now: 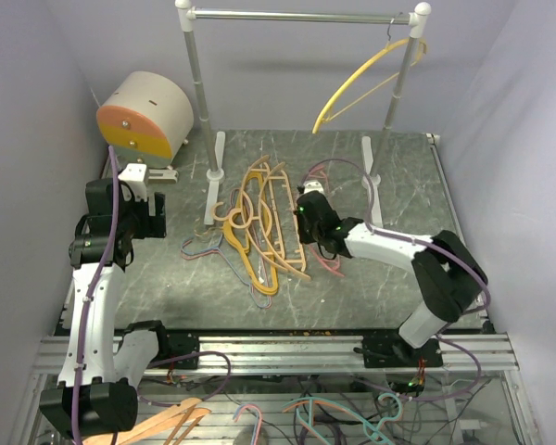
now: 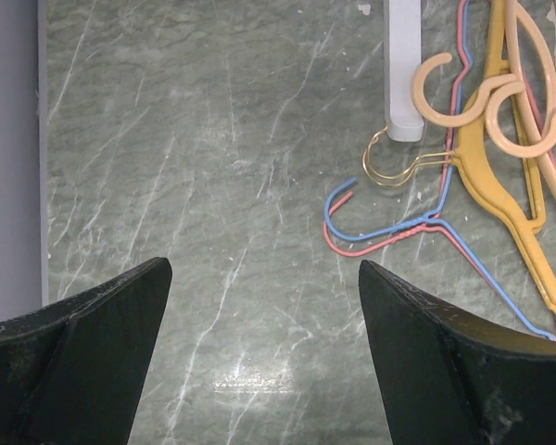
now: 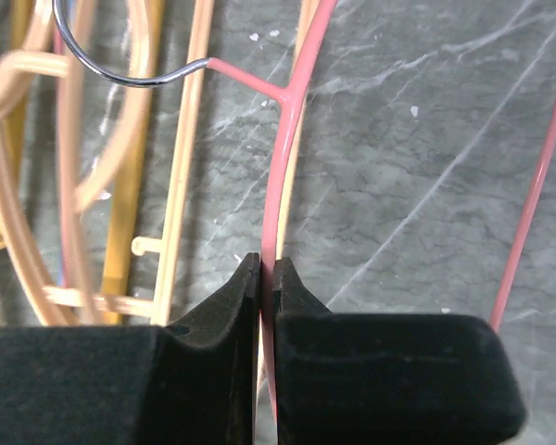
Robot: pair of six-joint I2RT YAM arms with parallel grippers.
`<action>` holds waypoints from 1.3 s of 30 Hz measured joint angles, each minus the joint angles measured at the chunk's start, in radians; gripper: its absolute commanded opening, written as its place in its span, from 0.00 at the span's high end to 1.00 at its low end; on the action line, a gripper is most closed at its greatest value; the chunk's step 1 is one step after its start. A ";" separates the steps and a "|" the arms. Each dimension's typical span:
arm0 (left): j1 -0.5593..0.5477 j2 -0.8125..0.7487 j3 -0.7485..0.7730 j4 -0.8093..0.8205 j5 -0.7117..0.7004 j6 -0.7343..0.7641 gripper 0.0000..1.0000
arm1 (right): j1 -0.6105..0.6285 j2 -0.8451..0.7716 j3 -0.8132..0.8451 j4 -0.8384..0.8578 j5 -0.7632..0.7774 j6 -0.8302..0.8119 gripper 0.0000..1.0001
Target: Organize the hangers
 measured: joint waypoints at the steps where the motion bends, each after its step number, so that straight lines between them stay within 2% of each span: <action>1: 0.000 0.002 0.000 0.000 0.000 0.000 0.06 | 0.000 -0.024 0.000 -0.014 0.001 -0.003 1.00; 11: 0.000 0.008 0.000 0.000 0.000 0.000 0.06 | 0.001 -0.155 -0.025 -0.039 -0.068 -0.011 1.00; 18: 0.000 0.008 0.000 0.000 0.000 0.000 0.06 | 0.001 -0.301 -0.027 0.004 -0.256 0.048 1.00; 22: 0.000 0.008 0.000 0.000 0.000 0.000 0.06 | 0.001 -0.351 0.107 0.046 -0.393 0.135 1.00; 27: 0.000 0.008 0.000 0.000 0.000 0.000 0.06 | 0.002 -0.345 0.260 0.206 -0.507 0.307 1.00; 31: 0.003 0.008 0.000 0.000 0.000 0.000 0.06 | 0.002 -0.271 0.378 0.326 -0.563 0.455 1.00; 35: 0.005 0.007 0.000 0.000 0.000 0.000 0.06 | -0.011 -0.162 0.505 0.394 -0.558 0.584 1.00; 39: 0.006 0.003 0.000 0.000 0.000 0.000 0.07 | -0.077 -0.083 0.583 0.405 -0.518 0.734 1.00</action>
